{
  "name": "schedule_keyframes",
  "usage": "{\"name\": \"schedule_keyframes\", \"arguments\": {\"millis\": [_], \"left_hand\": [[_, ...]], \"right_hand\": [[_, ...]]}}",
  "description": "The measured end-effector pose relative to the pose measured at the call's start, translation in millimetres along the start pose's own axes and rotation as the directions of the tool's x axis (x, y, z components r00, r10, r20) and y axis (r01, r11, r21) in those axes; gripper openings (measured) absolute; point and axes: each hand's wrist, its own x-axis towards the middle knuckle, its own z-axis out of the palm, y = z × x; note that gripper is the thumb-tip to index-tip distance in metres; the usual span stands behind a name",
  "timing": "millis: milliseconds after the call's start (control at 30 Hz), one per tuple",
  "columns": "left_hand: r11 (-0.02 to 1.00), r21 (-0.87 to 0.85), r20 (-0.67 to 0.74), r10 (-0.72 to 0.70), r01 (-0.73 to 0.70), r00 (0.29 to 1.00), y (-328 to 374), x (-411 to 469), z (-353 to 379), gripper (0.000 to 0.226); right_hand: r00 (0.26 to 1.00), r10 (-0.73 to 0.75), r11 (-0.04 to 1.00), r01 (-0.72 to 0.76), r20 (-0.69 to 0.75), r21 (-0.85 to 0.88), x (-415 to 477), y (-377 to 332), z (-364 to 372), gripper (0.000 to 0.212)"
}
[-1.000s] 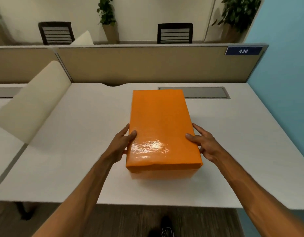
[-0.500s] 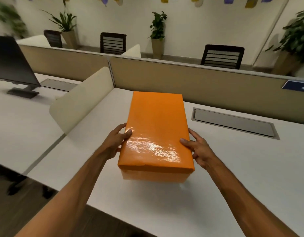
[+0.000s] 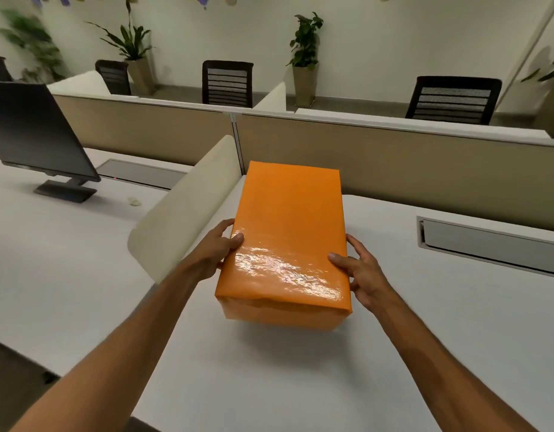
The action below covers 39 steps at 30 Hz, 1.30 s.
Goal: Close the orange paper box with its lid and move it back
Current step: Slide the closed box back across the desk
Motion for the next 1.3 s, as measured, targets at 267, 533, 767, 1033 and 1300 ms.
{"name": "schedule_keyframes", "arguments": {"millis": [267, 533, 767, 1033, 1300], "left_hand": [[0.995, 0.099, 0.076, -0.017, 0.010, 0.997, 19.9, 99.9, -71.3, 0.059], [0.991, 0.114, 0.071, -0.079, 0.070, 0.994, 31.7, 183.6, -109.5, 0.058], [0.984, 0.149, 0.116, -0.114, 0.096, 0.987, 30.5, 214.1, -119.0, 0.059], [0.982, 0.169, 0.103, -0.103, 0.084, 0.989, 33.7, 223.1, -115.6, 0.059], [0.882, 0.469, -0.047, 0.089, -0.057, 0.995, 37.7, 207.8, -108.4, 0.059]], "right_hand": [[0.997, 0.010, 1.000, -0.008, -0.075, 0.029, 83.0, -9.1, 73.8, 0.097], [0.989, 0.013, 1.000, -0.012, -0.145, 0.008, 148.4, -14.6, 117.0, 0.087], [0.985, 0.034, 0.999, -0.037, -0.169, -0.017, 174.0, -11.2, 124.7, 0.088], [0.986, 0.021, 0.994, -0.038, -0.165, -0.099, 185.1, -13.2, 126.9, 0.080], [0.983, 0.056, 0.963, -0.099, -0.175, -0.252, 176.3, -28.4, 125.9, 0.082]]}}
